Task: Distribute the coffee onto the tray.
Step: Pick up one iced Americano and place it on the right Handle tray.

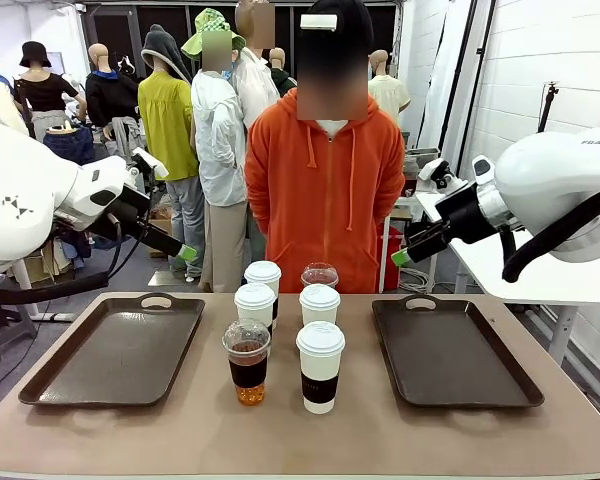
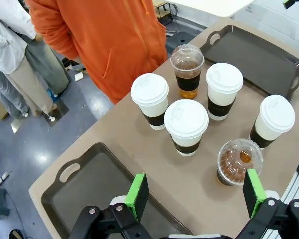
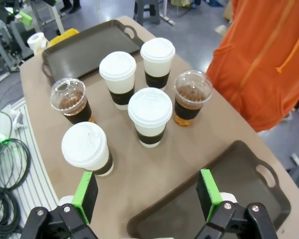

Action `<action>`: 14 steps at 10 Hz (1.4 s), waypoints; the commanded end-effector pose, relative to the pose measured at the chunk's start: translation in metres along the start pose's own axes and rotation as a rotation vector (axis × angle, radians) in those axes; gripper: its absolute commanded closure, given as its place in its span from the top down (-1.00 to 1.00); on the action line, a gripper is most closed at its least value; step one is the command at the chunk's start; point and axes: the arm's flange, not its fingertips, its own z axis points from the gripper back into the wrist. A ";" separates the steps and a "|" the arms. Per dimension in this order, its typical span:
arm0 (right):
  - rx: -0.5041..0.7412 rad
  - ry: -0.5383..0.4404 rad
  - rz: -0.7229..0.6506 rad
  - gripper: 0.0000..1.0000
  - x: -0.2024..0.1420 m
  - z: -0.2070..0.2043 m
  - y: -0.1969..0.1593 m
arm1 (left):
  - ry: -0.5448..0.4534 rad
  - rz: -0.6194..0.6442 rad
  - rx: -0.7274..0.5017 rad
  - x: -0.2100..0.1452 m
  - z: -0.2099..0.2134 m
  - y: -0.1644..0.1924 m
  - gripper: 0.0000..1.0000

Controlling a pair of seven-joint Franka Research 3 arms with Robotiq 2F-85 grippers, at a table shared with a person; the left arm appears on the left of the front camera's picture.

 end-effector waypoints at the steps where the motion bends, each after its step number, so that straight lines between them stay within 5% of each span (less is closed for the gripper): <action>1: 0.018 0.015 0.008 1.00 -0.002 -0.002 0.001 | -0.008 0.004 -0.012 0.000 0.003 0.000 1.00; 11: 0.018 0.015 0.008 1.00 -0.002 -0.002 0.001 | -0.008 0.004 -0.012 0.000 0.003 0.000 1.00; 14: -0.037 0.086 -0.013 1.00 0.008 -0.002 -0.018 | -0.008 0.004 -0.012 0.000 0.003 0.000 1.00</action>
